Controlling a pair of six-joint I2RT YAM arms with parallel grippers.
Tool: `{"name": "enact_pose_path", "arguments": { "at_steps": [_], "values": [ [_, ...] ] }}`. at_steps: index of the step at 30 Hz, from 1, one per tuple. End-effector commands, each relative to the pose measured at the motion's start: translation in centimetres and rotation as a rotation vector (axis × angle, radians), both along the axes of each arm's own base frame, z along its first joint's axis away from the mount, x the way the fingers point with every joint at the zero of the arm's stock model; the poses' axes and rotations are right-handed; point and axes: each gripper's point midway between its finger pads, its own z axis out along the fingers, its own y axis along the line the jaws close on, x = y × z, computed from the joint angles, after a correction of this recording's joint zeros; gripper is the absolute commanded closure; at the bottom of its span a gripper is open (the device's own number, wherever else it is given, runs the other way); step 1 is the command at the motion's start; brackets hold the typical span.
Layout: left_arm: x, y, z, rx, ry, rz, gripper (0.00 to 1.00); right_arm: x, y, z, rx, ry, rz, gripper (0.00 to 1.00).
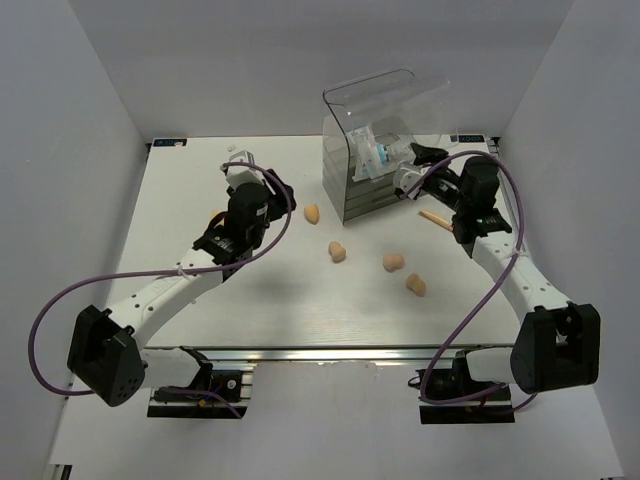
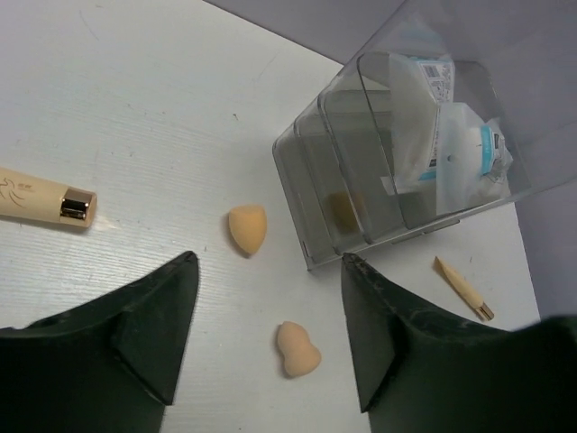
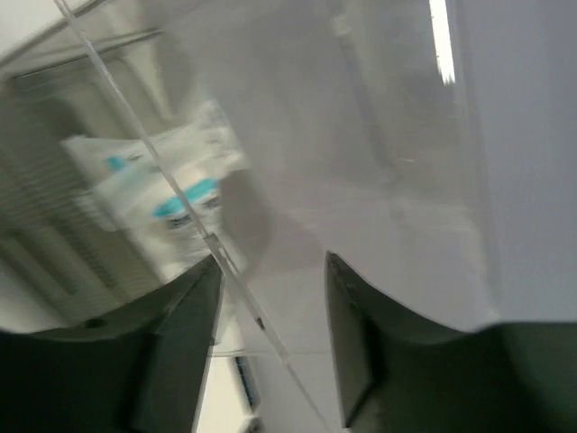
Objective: Organize the makeup
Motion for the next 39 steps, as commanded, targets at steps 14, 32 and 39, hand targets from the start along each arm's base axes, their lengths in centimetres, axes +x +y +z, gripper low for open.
{"name": "enact_pose_path", "arguments": {
  "at_steps": [14, 32, 39],
  "values": [
    [-1.0, 1.2, 0.2, -0.242, 0.005, -0.026, 0.74, -1.4, 0.9, -7.2, 0.225, 0.477, -0.044, 0.35],
    [-4.1, -0.9, 2.3, -0.692, -0.093, -0.271, 0.18, -1.5, 5.8, -14.7, 1.474, 1.686, -0.178, 0.39],
    [-4.8, 0.0, 2.5, -0.733, -0.124, -0.241, 0.17, 2.4, 4.6, -16.7, 1.602, 1.724, -0.251, 0.37]
  ]
}}
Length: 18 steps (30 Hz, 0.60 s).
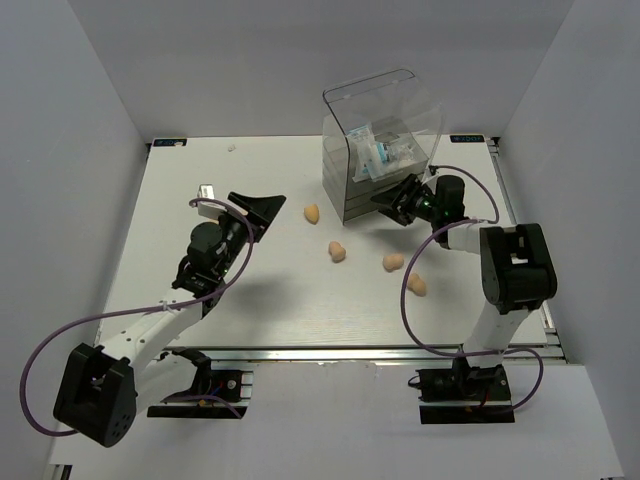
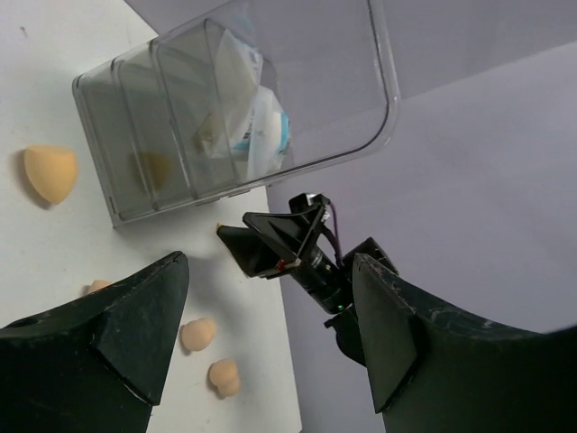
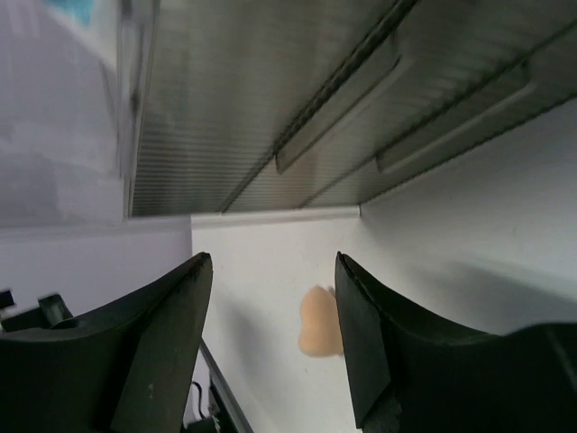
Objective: Organize the makeup
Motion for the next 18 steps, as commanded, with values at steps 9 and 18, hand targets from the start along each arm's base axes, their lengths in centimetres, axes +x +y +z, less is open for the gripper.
{"name": "enact_pose_path", "arguments": {
  "at_steps": [9, 18],
  "values": [
    [0.3, 0.5, 1.6, -0.039, -0.040, 0.030, 0.17, 6.5, -3.7, 2.1, 0.066, -0.080, -0.102, 0.50],
    [1.0, -0.1, 1.8, -0.027, -0.040, 0.015, 0.17, 7.7, -4.2, 0.4, 0.063, -0.088, -0.111, 0.63]
  ]
}}
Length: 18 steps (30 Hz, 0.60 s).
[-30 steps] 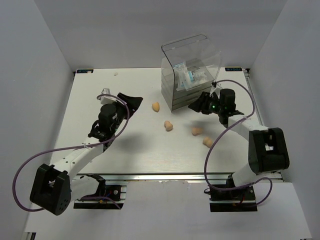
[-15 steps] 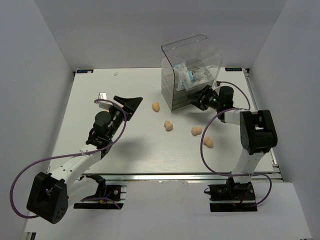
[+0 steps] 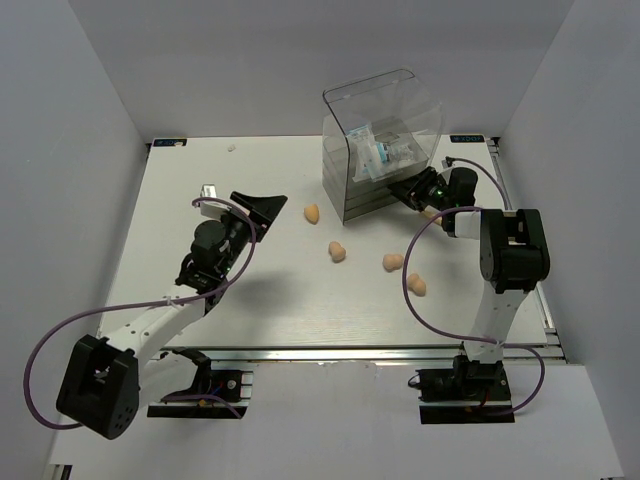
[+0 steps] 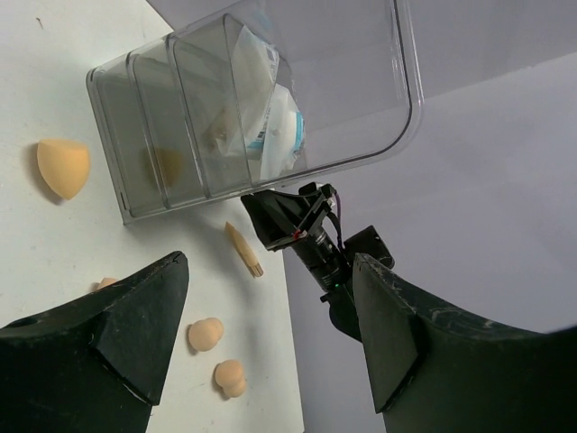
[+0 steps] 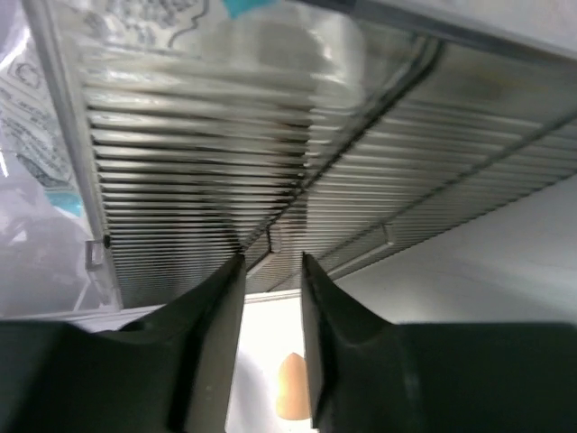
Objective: Organize the makeup
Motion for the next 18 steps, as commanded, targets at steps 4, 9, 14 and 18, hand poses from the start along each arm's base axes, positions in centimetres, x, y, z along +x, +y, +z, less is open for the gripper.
{"name": "enact_pose_path", "arguments": {
  "at_steps": [4, 9, 14, 18],
  "values": [
    [0.5, -0.1, 2.5, -0.012, -0.062, 0.005, 0.17, 1.7, 0.0, 1.2, -0.003, -0.096, 0.001, 0.76],
    [0.6, -0.1, 2.2, -0.015, -0.059, 0.006, 0.17, 1.8, -0.7, 1.2, 0.001, -0.097, -0.014, 0.88],
    [0.3, -0.7, 2.0, -0.022, -0.059, -0.031, 0.17, 0.2, -1.7, 1.0, 0.013, -0.085, -0.018, 0.94],
    [0.5, -1.0, 1.6, -0.023, -0.054, -0.043, 0.18, -1.8, -3.3, 1.2, 0.021, -0.079, -0.029, 0.95]
  ]
}}
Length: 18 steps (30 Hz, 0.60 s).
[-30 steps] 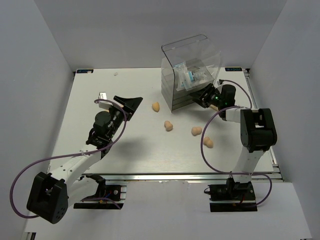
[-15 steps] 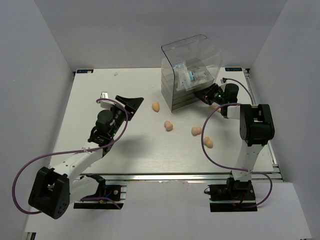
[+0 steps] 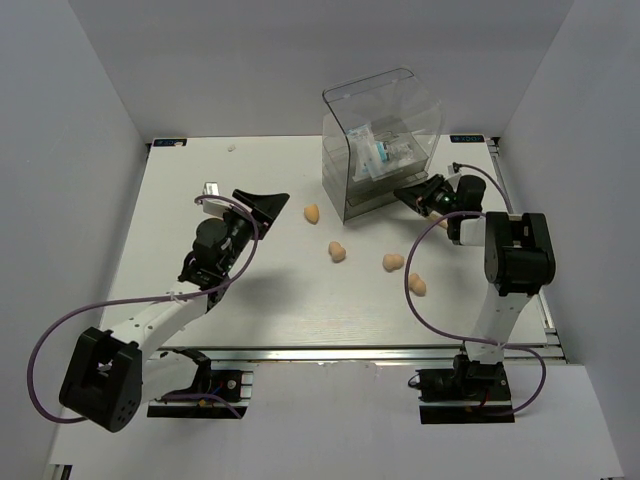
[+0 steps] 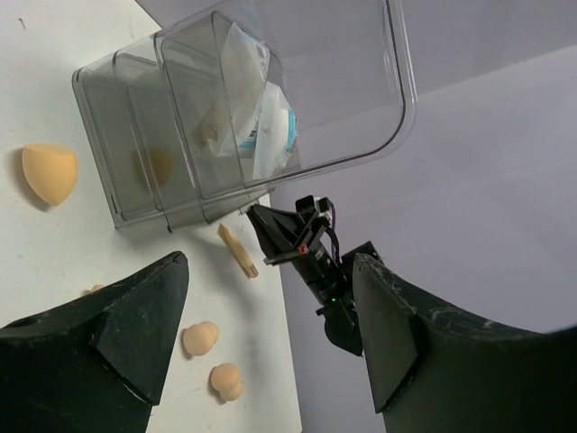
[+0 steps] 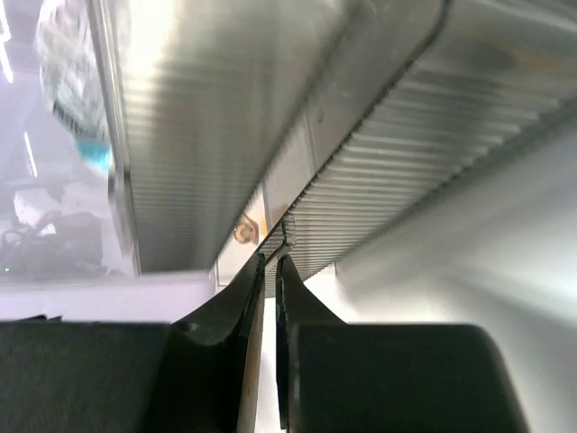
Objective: Organize the makeup
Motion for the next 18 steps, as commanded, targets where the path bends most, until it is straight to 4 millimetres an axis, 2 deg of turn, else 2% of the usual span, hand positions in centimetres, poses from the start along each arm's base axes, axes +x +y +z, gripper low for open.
{"name": "enact_pose_path", "arguments": {
  "at_steps": [1, 3, 5, 6, 9, 12, 14, 15, 16, 17, 18],
  "values": [
    [0.1, -0.5, 1.6, -0.024, -0.045, -0.028, 0.17, -1.3, -2.5, 1.4, -0.026, -0.058, -0.044, 0.96],
    [0.1, -0.8, 1.5, -0.023, -0.046, -0.042, 0.18, -2.9, -2.6, 0.7, -0.026, -0.031, -0.035, 0.95],
    [0.2, -1.1, 1.2, -0.022, -0.039, -0.053, 0.18, -4.0, -2.6, 1.2, -0.035, -0.042, -0.010, 0.92],
    [0.2, -1.2, 1.2, -0.020, -0.040, -0.063, 0.17, -4.6, -2.5, 0.6, -0.063, -0.037, 0.012, 0.79],
    [0.4, -2.0, 1.0, -0.006, -0.037, -0.100, 0.17, -5.5, -2.2, 0.9, -0.109, -0.069, 0.080, 0.58],
    [0.8, -2.6, 0.3, 0.029, -0.021, -0.129, 0.20, -6.0, -2.1, 1.1, -0.174, -0.095, 0.132, 0.50],
    [1.2, -3.3, -0.2, 0.077, 0.005, -0.159, 0.31, -6.9, -2.2, 0.8, -0.245, -0.117, 0.186, 0.48],
    [1.5, -3.6, 0.4, 0.108, -0.020, -0.175, 0.41, -7.3, -2.2, 1.0, -0.271, -0.133, 0.205, 0.48],
    [1.2, -4.1, -0.1, 0.132, -0.005, -0.215, 0.54, -8.0, -2.3, 0.5, -0.330, -0.135, 0.254, 0.48],
    [1.4, -4.5, -0.7, 0.154, 0.008, -0.237, 0.77, -8.5, -2.3, 0.5, -0.355, -0.144, 0.291, 0.48],
    [1.4, -4.7, -1.1, 0.190, 0.007, -0.255, 0.85, -9.0, -2.4, 0.8, -0.385, -0.164, 0.318, 0.49]
  ]
}}
